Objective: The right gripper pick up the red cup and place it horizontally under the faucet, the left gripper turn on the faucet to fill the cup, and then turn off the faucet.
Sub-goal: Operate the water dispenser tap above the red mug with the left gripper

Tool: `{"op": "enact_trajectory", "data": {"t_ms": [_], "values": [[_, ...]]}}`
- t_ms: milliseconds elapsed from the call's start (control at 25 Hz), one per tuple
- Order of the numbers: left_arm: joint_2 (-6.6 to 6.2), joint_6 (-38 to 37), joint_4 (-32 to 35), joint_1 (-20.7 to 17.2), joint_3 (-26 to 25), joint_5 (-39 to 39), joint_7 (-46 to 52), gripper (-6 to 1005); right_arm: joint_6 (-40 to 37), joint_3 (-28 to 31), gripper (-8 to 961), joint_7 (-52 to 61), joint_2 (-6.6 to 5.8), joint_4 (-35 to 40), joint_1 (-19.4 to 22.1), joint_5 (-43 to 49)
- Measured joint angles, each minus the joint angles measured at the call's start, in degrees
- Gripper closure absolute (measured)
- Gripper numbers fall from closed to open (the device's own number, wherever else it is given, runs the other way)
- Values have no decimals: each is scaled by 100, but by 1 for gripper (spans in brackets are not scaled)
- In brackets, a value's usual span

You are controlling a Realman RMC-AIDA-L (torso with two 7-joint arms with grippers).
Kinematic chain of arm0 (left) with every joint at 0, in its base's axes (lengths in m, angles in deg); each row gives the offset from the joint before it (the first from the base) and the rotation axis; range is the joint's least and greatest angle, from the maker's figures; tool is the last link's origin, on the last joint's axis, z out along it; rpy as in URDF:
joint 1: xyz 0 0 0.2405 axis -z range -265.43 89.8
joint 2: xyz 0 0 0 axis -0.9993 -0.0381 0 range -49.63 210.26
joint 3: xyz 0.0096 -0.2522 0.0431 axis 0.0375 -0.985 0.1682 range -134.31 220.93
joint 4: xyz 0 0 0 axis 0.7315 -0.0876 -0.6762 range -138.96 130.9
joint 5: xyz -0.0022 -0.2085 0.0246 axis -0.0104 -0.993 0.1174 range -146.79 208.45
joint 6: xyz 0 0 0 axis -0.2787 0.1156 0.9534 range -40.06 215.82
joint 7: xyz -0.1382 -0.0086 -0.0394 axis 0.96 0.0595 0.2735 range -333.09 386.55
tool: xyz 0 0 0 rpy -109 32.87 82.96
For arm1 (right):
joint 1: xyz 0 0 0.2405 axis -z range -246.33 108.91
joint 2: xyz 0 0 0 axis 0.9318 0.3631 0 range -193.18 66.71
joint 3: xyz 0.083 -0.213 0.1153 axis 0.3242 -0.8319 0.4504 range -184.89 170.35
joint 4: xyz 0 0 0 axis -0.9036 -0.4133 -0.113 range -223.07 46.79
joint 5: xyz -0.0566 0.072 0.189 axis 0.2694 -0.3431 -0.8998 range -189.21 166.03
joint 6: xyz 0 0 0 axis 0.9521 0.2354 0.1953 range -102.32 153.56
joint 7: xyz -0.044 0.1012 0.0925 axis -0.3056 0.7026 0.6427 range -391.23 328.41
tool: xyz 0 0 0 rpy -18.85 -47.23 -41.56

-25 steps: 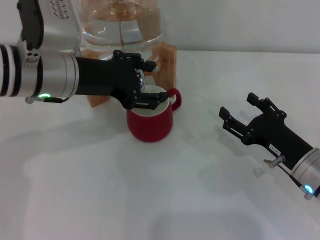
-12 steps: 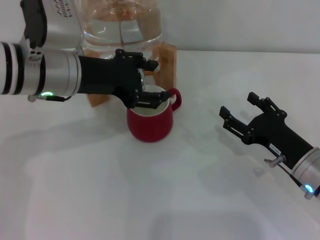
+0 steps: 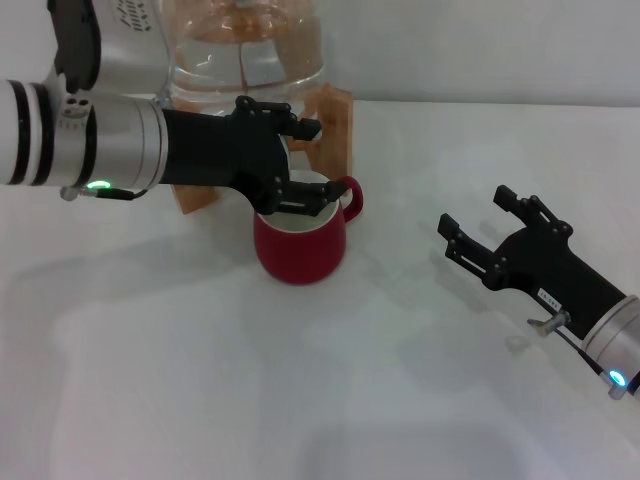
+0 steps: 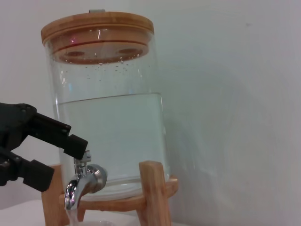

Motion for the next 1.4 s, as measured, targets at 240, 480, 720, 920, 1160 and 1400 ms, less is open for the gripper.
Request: {"op": "enact_trajectory", "data": {"t_ms": [240, 480, 720, 920, 1160, 1400], "values": [[0, 0, -19, 18, -7, 6, 0, 243, 0, -13, 84, 0, 0, 0, 6, -4], [0, 0, -88, 40, -15, 8, -60, 243, 0, -22, 84, 0, 0, 0, 18, -4], [0, -14, -93, 48, -15, 9, -63, 243, -5, -22, 84, 0, 0, 0, 27, -3], [0, -94, -96, 48, -2, 9, -61, 242, -19, -22, 84, 0, 0, -2, 27, -3], [0, -196, -153, 65, 13, 9, -77, 242, -86, -22, 83, 0, 0, -9, 27, -3], [8, -253, -253, 138, 12, 9, -136, 242, -97, -22, 83, 0, 0, -10, 25, -3]]}}
